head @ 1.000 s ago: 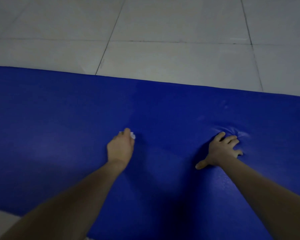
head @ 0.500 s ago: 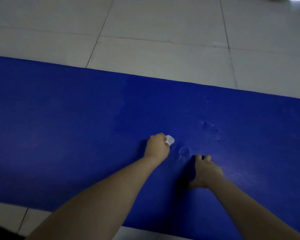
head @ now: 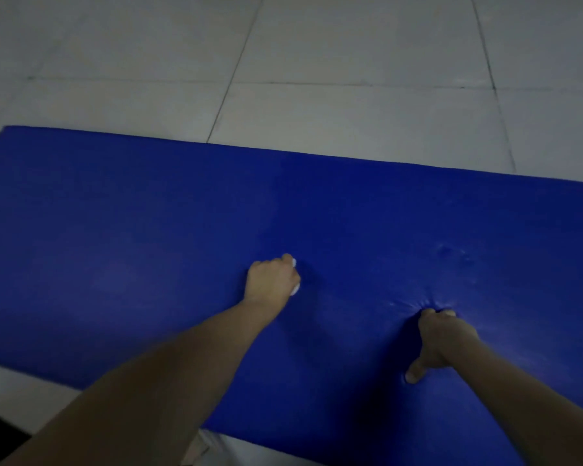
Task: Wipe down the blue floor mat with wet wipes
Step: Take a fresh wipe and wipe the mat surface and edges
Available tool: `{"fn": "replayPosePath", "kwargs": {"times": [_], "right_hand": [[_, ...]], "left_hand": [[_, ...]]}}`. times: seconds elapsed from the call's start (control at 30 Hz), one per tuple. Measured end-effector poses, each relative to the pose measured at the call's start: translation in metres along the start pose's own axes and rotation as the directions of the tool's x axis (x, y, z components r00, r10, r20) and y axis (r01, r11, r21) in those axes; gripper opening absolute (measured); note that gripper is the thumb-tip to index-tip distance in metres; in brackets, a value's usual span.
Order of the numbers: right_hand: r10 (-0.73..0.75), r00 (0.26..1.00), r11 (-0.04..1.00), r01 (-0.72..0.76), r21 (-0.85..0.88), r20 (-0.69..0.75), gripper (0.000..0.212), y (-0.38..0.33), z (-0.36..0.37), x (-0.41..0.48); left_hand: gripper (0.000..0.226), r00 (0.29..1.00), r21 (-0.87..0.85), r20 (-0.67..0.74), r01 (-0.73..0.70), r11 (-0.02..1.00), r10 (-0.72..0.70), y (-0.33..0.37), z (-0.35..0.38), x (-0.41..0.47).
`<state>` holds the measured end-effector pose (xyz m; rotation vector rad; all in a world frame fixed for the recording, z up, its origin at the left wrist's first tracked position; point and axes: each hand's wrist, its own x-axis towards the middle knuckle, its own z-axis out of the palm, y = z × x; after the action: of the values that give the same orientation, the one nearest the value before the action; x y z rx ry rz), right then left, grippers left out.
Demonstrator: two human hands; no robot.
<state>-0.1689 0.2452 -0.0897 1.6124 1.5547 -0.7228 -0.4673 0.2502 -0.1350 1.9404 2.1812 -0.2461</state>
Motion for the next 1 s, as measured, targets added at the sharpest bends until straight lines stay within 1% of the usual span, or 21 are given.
{"fn": "replayPosePath", "kwargs": {"times": [0.07, 0.1, 0.17, 0.27, 0.33, 0.37, 0.43, 0.47, 0.5, 0.53, 0.57, 0.63, 0.67, 0.77, 0.83, 0.9, 0.97, 1.0], "right_hand": [[-0.012, 1.000, 1.000, 0.012, 0.010, -0.009, 0.138, -0.002, -0.003, -0.001], [-0.019, 1.000, 1.000, 0.019, 0.010, -0.016, 0.137, -0.003, -0.003, -0.002], [-0.030, 0.999, 0.999, 0.030, 0.027, -0.027, 0.135, -0.002, -0.002, -0.003], [-0.045, 0.998, 0.998, 0.046, 0.031, -0.055, 0.133, 0.000, -0.001, -0.004], [-0.052, 0.996, 0.998, 0.054, 0.035, -0.066, 0.134, 0.000, -0.001, -0.003], [-0.056, 0.996, 0.998, 0.058, 0.034, -0.071, 0.134, 0.000, -0.001, -0.003], [-0.065, 0.995, 0.997, 0.067, 0.026, -0.073, 0.130, 0.001, 0.000, -0.003], [-0.070, 0.995, 0.997, 0.071, 0.021, -0.077, 0.129, 0.002, 0.000, -0.003], [-0.068, 0.995, 0.997, 0.069, 0.016, -0.079, 0.129, 0.001, 0.001, -0.003], [-0.066, 0.994, 0.998, 0.067, 0.009, -0.084, 0.129, 0.001, 0.002, -0.002], [-0.065, 0.994, 0.998, 0.065, 0.002, -0.087, 0.128, 0.000, 0.002, -0.002], [-0.064, 0.994, 0.998, 0.064, -0.007, -0.083, 0.125, -0.001, 0.002, -0.001], [-0.060, 0.995, 0.998, 0.059, -0.014, -0.076, 0.124, -0.001, 0.001, -0.001], [-0.048, 0.998, 0.998, 0.046, -0.039, -0.042, 0.124, -0.001, -0.002, -0.002], [-0.057, 0.998, 0.997, 0.056, -0.059, -0.032, 0.122, -0.001, -0.002, -0.001], [-0.063, 0.998, 0.995, 0.061, -0.076, -0.028, 0.120, -0.001, -0.002, -0.001], [-0.063, 0.998, 0.995, 0.060, -0.076, -0.030, 0.121, -0.002, -0.003, 0.000], [-0.058, 0.998, 0.996, 0.056, -0.076, -0.023, 0.121, -0.001, -0.003, 0.000]], "left_hand": [[0.010, 0.995, 0.048, -0.053, 0.090, 0.995, -0.087, -0.032, -0.003, 0.002], [0.009, 0.994, 0.110, -0.073, 0.091, 0.990, -0.084, -0.042, -0.001, 0.003], [0.007, 0.996, 0.218, -0.082, 0.044, 0.975, -0.027, -0.042, 0.000, 0.003], [0.014, 0.996, 0.183, -0.085, 0.033, 0.983, -0.018, -0.013, 0.007, 0.000], [0.020, 0.997, 0.173, -0.066, -0.033, 0.984, 0.045, 0.017, 0.014, -0.006], [0.017, 0.992, 0.160, -0.076, -0.084, 0.984, 0.097, 0.034, 0.020, -0.011], [0.005, 0.986, 0.081, 0.005, -0.168, 0.983, 0.168, 0.080, 0.034, -0.024], [0.010, 0.974, 0.061, 0.036, -0.227, 0.972, 0.225, 0.106, 0.040, -0.035], [0.014, 0.955, 0.056, 0.011, -0.298, 0.953, 0.298, 0.129, 0.045, -0.046], [0.010, 0.937, 0.052, -0.002, -0.348, 0.936, 0.349, 0.146, 0.047, -0.055], [0.002, 0.909, 0.062, -0.048, -0.411, 0.910, 0.414, 0.157, 0.049, -0.061], [0.013, 0.862, 0.077, -0.153, -0.476, 0.876, 0.482, 0.161, 0.052, -0.065], [0.016, 0.855, 0.080, -0.187, -0.477, 0.875, 0.483, 0.154, 0.051, -0.062], [0.018, 0.863, 0.067, -0.258, -0.432, 0.900, 0.433, 0.122, 0.047, -0.049], [0.020, 0.880, 0.051, -0.296, -0.373, 0.926, 0.371, 0.092, 0.040, -0.039], [0.025, 0.918, 0.053, -0.300, -0.255, 0.966, 0.259, 0.053, 0.034, -0.030], [0.029, 0.963, 0.045, -0.258, -0.068, 0.997, 0.077, 0.007, 0.031, -0.024], [0.027, 0.974, 0.042, -0.225, 0.036, 0.998, -0.025, -0.015, 0.029, -0.023]]}}
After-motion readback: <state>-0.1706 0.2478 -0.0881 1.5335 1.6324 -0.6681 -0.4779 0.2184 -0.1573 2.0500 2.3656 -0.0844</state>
